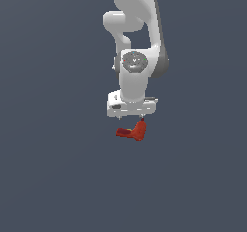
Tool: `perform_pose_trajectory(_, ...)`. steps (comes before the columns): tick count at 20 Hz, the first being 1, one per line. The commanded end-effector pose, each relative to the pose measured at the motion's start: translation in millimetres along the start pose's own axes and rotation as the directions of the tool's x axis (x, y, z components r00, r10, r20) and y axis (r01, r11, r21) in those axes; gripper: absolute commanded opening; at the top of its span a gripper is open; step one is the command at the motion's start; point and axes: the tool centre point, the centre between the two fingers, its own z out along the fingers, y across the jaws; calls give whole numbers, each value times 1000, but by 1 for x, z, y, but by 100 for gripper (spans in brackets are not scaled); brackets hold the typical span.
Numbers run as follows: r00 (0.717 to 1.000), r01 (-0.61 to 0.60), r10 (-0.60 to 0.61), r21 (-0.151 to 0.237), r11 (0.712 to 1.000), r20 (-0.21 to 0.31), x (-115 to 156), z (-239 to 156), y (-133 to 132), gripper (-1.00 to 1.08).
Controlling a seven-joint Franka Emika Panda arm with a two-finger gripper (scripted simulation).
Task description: Pick up the object and move it to a goal position.
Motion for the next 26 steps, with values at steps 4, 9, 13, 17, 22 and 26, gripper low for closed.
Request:
perform_pose_trajectory(4,999,39,-39,-2,999,8,1,3,1,108)
perform_pose_trajectory(9,994,109,-109,-3,994,22,3,8,3,108)
perform_pose_trajectory(13,981,188,-188,-2,982,39,6,13,6,108)
perform_pose_trajectory(17,956,287,-287,3,958,60,9,20,9,108)
perform_pose_trajectory(22,906,414,-414,17,910,86,12,30,14,108)
perform_pose_trajectory(26,854,509,-509,33,860,103,15,38,18,108)
